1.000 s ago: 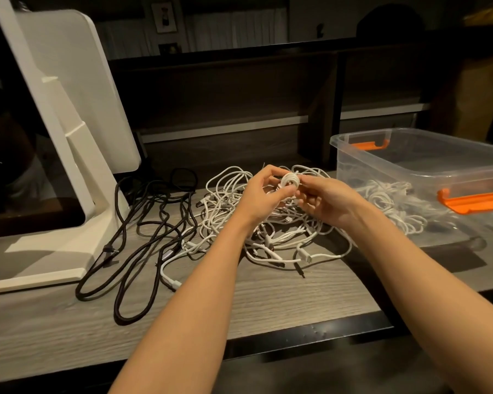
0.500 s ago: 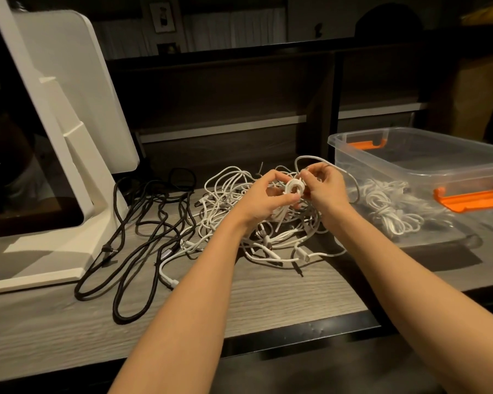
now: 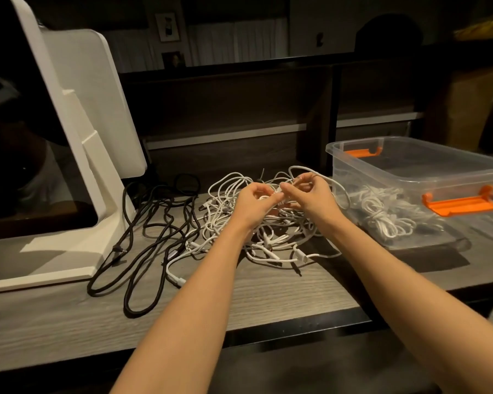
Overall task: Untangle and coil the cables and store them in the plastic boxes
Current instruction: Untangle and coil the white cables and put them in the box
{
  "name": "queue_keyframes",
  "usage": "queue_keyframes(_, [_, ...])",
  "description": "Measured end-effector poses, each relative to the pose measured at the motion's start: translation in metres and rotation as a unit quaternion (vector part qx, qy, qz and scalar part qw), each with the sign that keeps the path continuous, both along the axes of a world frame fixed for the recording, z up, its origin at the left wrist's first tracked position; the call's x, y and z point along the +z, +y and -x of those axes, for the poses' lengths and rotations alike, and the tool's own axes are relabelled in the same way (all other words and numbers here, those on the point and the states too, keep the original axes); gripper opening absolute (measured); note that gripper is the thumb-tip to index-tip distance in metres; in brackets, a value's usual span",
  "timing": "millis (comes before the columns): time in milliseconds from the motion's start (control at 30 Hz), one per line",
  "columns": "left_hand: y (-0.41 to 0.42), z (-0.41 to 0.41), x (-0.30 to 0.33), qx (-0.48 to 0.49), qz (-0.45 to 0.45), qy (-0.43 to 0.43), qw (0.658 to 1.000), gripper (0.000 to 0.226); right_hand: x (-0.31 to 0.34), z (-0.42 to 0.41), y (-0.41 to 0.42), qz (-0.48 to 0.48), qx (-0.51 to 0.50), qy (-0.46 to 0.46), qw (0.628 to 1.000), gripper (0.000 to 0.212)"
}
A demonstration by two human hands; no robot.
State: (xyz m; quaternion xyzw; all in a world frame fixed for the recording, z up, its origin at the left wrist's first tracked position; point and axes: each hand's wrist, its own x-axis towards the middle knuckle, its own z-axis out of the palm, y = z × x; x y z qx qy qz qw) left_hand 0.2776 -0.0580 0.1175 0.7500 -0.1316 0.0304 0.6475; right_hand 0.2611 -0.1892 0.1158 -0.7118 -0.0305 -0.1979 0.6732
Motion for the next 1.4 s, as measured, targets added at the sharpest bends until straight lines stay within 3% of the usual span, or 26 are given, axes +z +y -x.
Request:
queue_keyframes(133, [0.005, 0.010, 0.008, -0.047, 0.052, 0.050, 0.996, 0.030, 0.007, 0.008, -0.004, -0.015, 0.005, 0.020, 1.000, 0.015])
queue_keyframes(267, [0.014, 0.019, 0.019, -0.095, 0.001, 0.056, 0.994, 0.026, 0.013, 0.017, -0.004, -0.028, -0.013, 0.070, 0.997, 0.016])
queue_keyframes(433, [0.016, 0.031, 0.044, -0.019, -0.054, -0.020, 0.998, 0.026, 0.035, 0.035, -0.001, -0.028, 0.049, 0.078, 0.995, 0.028])
queue_keyframes(600, [0.008, 0.047, 0.072, 0.019, -0.094, -0.069, 0.993, 0.024, 0.066, 0.054, -0.003, -0.074, 0.078, 0.138, 0.985, 0.015])
queue_keyframes(767, [-0.004, 0.052, 0.085, 0.050, -0.063, -0.050, 0.995, 0.027, 0.090, 0.068, -0.001, -0.143, 0.089, 0.202, 0.965, 0.013])
queue_keyframes(933, [-0.007, 0.054, 0.089, 0.060, -0.051, -0.045, 0.996, 0.033, 0.104, 0.073, -0.005, -0.077, 0.068, 0.191, 0.976, 0.020])
queue_keyframes(1100, [-0.018, 0.052, 0.094, 0.044, -0.048, -0.043, 0.997, 0.026, 0.115, 0.075, -0.017, 0.016, 0.011, 0.161, 0.987, 0.012])
queue_keyframes(1400, [-0.073, 0.051, 0.101, -0.067, 0.017, -0.009, 0.998, 0.034, 0.117, 0.061, -0.063, -0.061, -0.093, 0.163, 0.980, 0.027])
